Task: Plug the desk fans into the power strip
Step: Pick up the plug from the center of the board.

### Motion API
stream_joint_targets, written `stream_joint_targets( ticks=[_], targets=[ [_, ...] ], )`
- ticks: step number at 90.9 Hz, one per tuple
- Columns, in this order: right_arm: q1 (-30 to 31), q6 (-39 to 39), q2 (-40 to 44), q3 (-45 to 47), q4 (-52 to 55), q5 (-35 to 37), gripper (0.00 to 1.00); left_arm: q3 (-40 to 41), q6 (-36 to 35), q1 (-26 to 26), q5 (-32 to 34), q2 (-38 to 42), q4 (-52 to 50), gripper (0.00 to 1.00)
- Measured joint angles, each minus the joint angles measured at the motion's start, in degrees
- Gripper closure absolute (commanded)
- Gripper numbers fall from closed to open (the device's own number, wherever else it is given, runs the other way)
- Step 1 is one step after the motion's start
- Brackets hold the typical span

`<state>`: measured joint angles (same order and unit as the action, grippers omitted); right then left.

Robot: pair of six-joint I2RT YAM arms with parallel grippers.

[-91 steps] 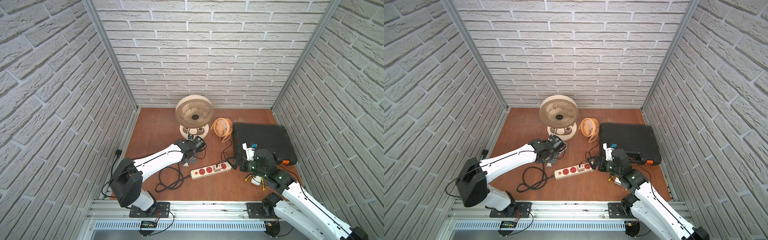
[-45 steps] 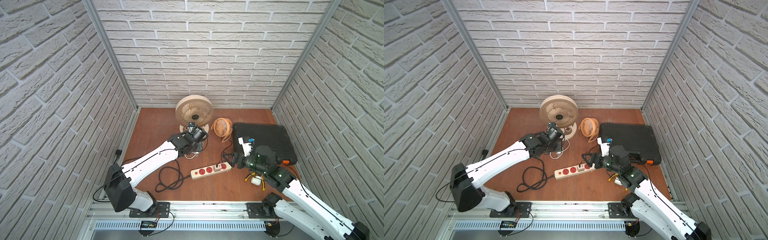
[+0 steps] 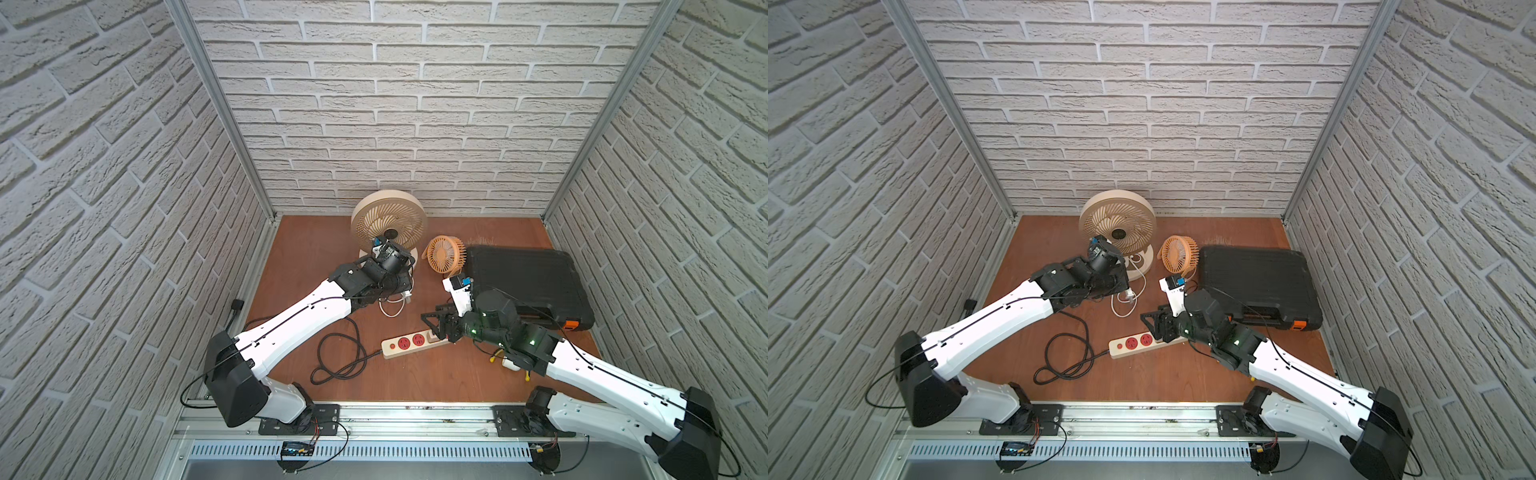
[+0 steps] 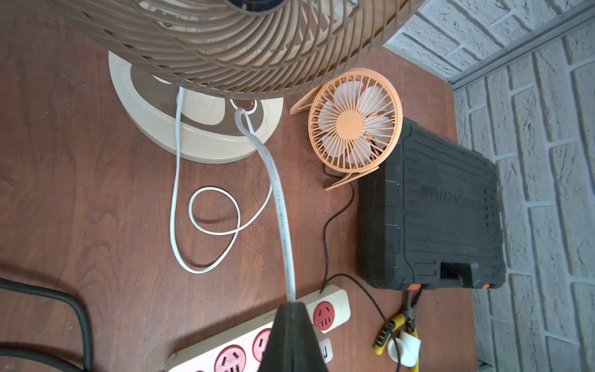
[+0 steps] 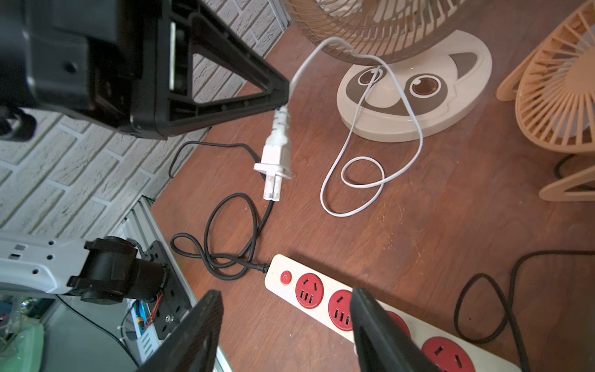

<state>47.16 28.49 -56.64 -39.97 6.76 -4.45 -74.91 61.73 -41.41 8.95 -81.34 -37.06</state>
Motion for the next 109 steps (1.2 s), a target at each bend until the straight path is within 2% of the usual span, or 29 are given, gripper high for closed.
stream_joint_targets(
  ticks=[8,22,49,74,109],
  targets=[
    [1.86,-1.55,-2.34,-2.08,0.39,1.53,0.38,0.0,1.2,0.0,-0.57,0.02,0.0,1.0],
    [3.91,-3.41,-5.97,-5.2,1.79,4.17,0.49,0.0,2.25,0.0,-1.25,0.13,0.17,1.0],
    [4.46,-3.87,-11.21,-9.05,5.25,9.35,0.57,0.07,3.06,0.0,-1.75,0.85,0.28,1.0],
    [4.48,-3.91,-15.54,-12.41,6.29,10.08,0.62,0.37,3.58,-0.02,-1.92,1.16,0.92,1.0],
    [4.48,-3.91,-17.99,-13.9,6.29,9.97,0.76,1.07,3.93,-0.17,-2.12,1.16,1.11,1.0]
  ],
)
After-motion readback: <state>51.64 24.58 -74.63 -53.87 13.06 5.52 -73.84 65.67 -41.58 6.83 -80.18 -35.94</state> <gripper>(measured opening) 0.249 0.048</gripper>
